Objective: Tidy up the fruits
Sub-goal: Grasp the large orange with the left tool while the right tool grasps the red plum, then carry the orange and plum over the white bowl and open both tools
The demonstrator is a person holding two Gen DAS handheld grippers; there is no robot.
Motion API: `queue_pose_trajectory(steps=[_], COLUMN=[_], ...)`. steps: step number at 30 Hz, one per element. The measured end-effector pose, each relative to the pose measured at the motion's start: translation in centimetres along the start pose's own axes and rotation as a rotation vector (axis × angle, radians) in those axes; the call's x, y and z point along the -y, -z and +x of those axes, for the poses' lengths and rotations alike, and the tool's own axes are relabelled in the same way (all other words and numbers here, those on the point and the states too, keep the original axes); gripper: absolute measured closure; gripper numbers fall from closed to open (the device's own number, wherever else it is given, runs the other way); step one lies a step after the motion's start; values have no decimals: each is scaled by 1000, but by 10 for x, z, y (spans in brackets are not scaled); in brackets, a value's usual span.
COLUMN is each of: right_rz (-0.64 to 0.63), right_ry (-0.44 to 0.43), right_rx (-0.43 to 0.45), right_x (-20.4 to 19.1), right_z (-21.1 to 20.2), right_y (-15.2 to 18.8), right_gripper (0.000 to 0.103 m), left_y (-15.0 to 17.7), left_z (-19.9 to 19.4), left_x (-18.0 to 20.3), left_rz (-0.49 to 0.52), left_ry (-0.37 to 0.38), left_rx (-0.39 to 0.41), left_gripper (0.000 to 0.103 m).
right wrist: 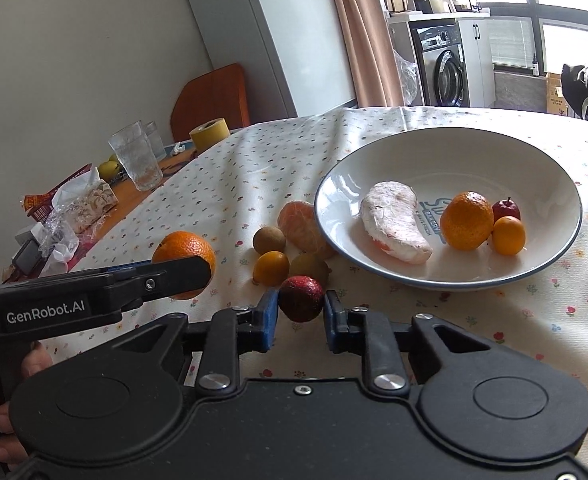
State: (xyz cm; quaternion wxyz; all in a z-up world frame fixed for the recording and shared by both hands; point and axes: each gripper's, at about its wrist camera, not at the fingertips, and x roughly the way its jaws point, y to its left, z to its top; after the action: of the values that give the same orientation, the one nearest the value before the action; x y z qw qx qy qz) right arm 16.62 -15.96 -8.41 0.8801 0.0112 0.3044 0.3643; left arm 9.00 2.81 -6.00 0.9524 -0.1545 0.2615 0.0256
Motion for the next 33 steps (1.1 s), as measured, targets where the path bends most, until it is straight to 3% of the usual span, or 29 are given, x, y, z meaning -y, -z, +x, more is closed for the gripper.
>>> queue_pose_trajectory(steps=[12,33], right_rz=[-12,56], right_ry=[-11,64], right_rx=[92,202], right_x=[4,51], right_z=[-30,-63], right_y=[-13,-18], right_gripper=[80,80], left_y=[-9,-20], left_z=[-8,8], left_x=[16,51], left_rz=[39,113], left_ry=[9,37], left_rx=[29,18], left_gripper=[65,65])
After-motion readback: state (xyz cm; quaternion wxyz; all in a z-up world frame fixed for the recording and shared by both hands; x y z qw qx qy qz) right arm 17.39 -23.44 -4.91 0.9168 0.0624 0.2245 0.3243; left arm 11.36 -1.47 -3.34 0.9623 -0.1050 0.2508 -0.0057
